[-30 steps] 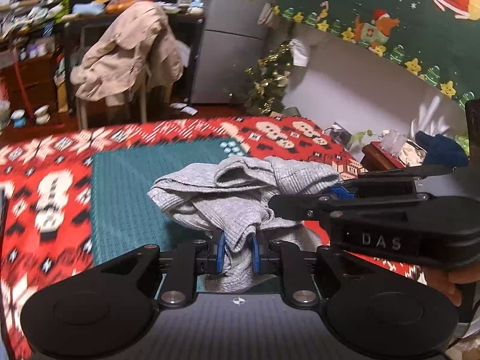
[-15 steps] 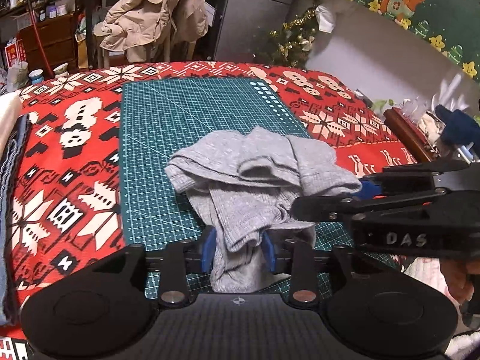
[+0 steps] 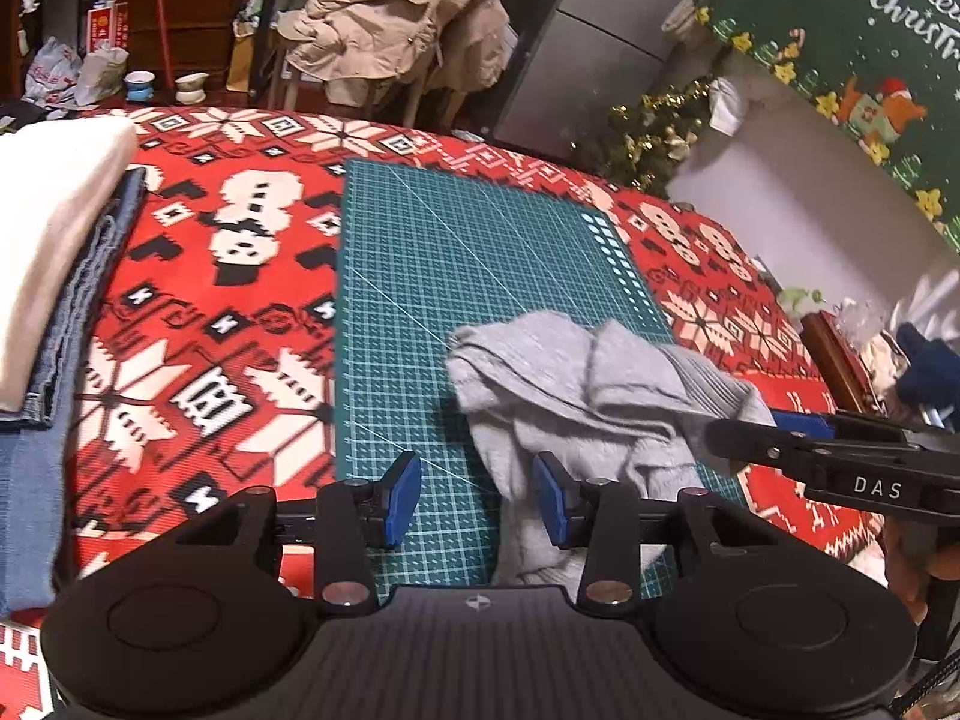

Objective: Fold clothes
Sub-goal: 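Lift the grey shirt with both grippers and carry it over the green mat, then raise the shirt with both grippers to shake it out, then lay it flat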

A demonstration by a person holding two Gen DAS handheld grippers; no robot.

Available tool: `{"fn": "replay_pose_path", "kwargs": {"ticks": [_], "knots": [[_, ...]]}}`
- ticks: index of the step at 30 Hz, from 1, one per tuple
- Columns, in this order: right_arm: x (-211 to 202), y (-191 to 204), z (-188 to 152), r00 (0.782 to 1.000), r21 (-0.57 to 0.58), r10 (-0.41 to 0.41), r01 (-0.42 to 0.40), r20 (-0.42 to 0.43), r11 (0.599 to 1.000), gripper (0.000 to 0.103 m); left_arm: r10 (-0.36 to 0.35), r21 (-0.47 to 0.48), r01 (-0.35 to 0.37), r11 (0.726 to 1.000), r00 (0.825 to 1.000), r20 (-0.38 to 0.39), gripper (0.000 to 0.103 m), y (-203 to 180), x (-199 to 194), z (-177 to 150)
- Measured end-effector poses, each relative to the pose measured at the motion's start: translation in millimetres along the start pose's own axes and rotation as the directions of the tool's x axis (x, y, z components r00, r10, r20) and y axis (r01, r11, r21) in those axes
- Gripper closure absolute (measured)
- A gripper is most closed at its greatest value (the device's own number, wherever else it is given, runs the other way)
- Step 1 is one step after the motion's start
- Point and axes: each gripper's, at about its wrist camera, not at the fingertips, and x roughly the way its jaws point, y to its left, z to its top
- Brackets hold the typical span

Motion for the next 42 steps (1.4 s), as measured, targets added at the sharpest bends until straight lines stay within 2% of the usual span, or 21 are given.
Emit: {"fn": "replay_pose_path", "kwargs": {"ticks": [6, 11, 15, 19, 23, 24, 25, 26, 27, 30, 35, 37, 38, 39, 41, 42], "knots": [[-2.4, -8.7, 0.6, 0.99, -0.056, -0.138, 0.138, 0.007, 0.989, 0.049, 0.005, 0.006, -0.005, 1.0, 1.0, 0.012, 0.062, 0.8, 1.8, 4.4], [-12.1, -13.2, -1.1, 0.999, -0.045, -0.045, 0.046, 0.023, 0.998, 0.049, -0.032, 0.004, 0.032, 0.999, 0.999, 0.018, 0.057, -1.8, 6.1, 11.3], [-9.2, -11.0, -6.4, 1.0, -0.061, -0.026, 0.026, -0.007, 0.998, 0.049, -0.016, -0.084, 0.018, 0.996, 1.0, 0.024, 0.056, 7.0, 12.2, 17.9], [1.7, -23.4, -11.1, 1.0, 0.036, 0.003, -0.002, -0.023, 0.999, 0.049, -0.048, -0.202, 0.052, 0.978, 0.999, 0.021, 0.053, 23.0, 16.2, 23.5], [16.7, -34.1, -13.8, 0.996, 0.123, 0.073, -0.067, -0.047, 0.99, 0.05, -0.071, -0.245, 0.072, 0.967, 0.997, 0.013, 0.049, 29.7, 19.1, 27.4], [19.3, -35.3, -14.3, 0.995, 0.129, 0.08, -0.073, -0.053, 0.989, 0.057, -0.081, -0.255, 0.081, 0.964, 0.997, 0.013, 0.047, 31.0, 20.6, 28.5], [21.0, -35.9, -14.4, 0.995, 0.126, 0.083, -0.075, -0.057, 0.989, 0.079, -0.093, -0.267, 0.092, 0.959, 0.996, 0.011, 0.046, 32.5, 23.3, 29.9], [20.9, -35.9, -14.9, 0.995, 0.12, 0.081, -0.073, -0.059, 0.99, 0.09, -0.105, -0.284, 0.103, 0.953, 0.994, 0.007, 0.044, 34.3, 27.0, 31.3], [20.3, -35.8, -15.7, 0.995, 0.114, 0.077, -0.07, -0.06, 0.991, 0.095, -0.117, -0.3, 0.113, 0.947, 0.993, 0.004, 0.043, 36.1, 30.7, 32.8], [13.8, -37.3, -16.2, 0.997, 0.104, 0.061, -0.056, -0.044, 0.993, 0.096, -0.145, -0.345, 0.13, 0.929, 0.989, -0.016, 0.043, 40.1, 43.4, 36.9], [-5.6, -51.1, -13.0, 1.0, 0.132, -0.018, 0.017, 0.007, 0.991, 0.097, -0.174, -0.334, 0.144, 0.931, 0.983, -0.061, 0.043, 29.9, 61.0, 42.5], [-12.5, -59.8, -12.8, 0.999, 0.152, -0.048, 0.044, 0.021, 0.987, 0.097, -0.19, -0.309, 0.157, 0.938, 0.978, -0.081, 0.048, 21.4, 66.2, 43.3], [-15.7, -64.6, -12.0, 0.998, 0.162, -0.061, 0.056, 0.025, 0.985, 0.097, -0.192, -0.296, 0.159, 0.942, 0.978, -0.087, 0.059, 17.7, 67.5, 43.2], [-18.8, -68.7, -12.1, 0.997, 0.168, -0.071, 0.065, 0.029, 0.984, 0.097, -0.189, -0.284, 0.159, 0.946, 0.978, -0.084, 0.078, 14.8, 67.5, 43.0], [-24.7, -75.3, -12.2, 0.996, 0.18, -0.087, 0.079, 0.037, 0.981, 0.097, -0.176, -0.254, 0.155, 0.955, 0.982, -0.061, 0.091, 9.7, 63.0, 43.7], [-27.5, -77.8, -12.0, 0.995, 0.183, -0.092, 0.083, 0.041, 0.98, 0.097, -0.166, -0.23, 0.151, 0.961, 0.985, -0.044, 0.093, 6.2, 58.6, 45.0]]}}
